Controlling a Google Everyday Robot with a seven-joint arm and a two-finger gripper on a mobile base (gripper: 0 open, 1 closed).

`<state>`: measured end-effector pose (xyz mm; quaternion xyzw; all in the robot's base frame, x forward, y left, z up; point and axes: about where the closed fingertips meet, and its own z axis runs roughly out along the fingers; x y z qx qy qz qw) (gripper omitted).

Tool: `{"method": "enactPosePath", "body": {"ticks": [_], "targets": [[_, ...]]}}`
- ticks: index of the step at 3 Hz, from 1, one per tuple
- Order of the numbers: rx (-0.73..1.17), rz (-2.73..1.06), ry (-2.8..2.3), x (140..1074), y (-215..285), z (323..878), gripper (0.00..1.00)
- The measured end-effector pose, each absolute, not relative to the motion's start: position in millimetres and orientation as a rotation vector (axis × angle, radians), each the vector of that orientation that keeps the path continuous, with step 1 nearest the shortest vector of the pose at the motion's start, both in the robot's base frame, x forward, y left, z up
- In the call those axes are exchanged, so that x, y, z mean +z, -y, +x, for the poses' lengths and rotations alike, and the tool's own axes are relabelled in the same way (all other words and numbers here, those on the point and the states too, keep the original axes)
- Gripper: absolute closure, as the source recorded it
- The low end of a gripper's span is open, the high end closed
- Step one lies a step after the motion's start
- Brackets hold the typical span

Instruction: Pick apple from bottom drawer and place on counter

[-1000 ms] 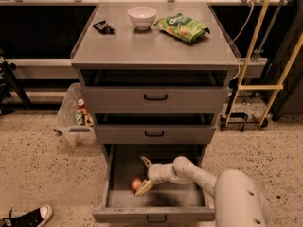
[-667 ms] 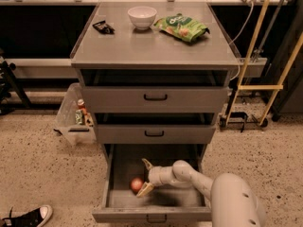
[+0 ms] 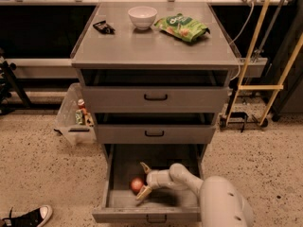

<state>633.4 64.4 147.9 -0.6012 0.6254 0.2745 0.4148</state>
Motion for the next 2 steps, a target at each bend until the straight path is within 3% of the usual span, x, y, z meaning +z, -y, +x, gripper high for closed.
{"method": "enactPosePath", "body": {"ticks": [1,2], "targets": [[0.707,-1.514,-1.600,127.9,-64.9,632.0,0.00],[0.707,-1.508,-1.637,115.0,-60.3,631.6,0.19]]}}
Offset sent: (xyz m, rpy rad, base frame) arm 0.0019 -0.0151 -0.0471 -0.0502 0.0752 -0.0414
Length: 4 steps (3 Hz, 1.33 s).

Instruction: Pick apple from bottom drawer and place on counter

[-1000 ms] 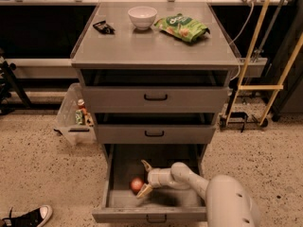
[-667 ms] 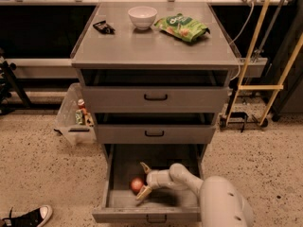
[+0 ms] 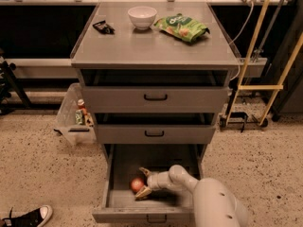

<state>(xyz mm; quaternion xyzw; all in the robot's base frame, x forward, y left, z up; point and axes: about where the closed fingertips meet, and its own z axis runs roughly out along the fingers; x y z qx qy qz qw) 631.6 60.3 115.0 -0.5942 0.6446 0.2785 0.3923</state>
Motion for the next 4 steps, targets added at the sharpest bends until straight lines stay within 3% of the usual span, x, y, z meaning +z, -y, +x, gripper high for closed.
{"method": "enactPosePath", "body": {"ticks": [3,4], "targets": [[0.789,-1.448,-1.524,135.0,-58.3,625.3,0.89],[0.850,-1.422,-1.427,155.2,-58.4,621.4,1.00]]}}
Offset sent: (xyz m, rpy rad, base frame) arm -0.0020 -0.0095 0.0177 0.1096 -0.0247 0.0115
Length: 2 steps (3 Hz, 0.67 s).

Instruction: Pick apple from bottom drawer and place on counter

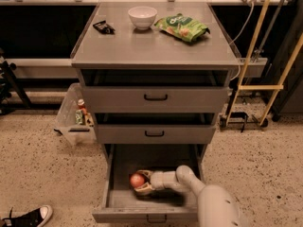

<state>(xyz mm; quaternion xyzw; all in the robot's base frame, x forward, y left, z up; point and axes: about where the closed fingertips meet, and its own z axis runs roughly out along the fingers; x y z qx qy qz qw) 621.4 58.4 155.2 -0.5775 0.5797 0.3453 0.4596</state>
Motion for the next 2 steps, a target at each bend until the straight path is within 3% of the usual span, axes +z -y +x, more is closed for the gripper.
{"method": "enactPosePath", "body": {"ticks": [2], "targets": [[0.822,-1.469,-1.237,256.3,-32.0,615.5,1.00]]}}
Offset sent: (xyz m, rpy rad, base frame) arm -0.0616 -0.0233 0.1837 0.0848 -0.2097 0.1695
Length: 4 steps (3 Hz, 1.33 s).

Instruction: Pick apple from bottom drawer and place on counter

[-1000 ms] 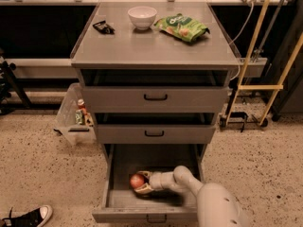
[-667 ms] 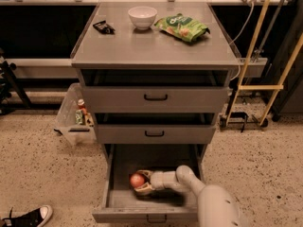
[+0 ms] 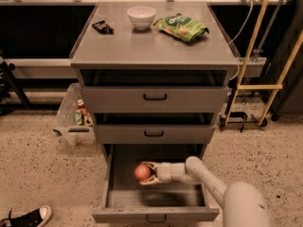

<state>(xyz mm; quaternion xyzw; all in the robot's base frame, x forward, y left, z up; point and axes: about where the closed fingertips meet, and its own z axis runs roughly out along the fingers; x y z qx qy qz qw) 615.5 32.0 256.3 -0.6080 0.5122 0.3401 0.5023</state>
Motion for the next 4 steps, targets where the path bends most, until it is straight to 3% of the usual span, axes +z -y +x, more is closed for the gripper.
{"method": "enactPosePath", "body": {"ticks": [2,4], "targets": [[0.493,-1.565,-1.163,400.9,21.2,625.3,1.00],[0.469,-1.737,-1.016,525.6,-14.9,540.6,1.00]]}}
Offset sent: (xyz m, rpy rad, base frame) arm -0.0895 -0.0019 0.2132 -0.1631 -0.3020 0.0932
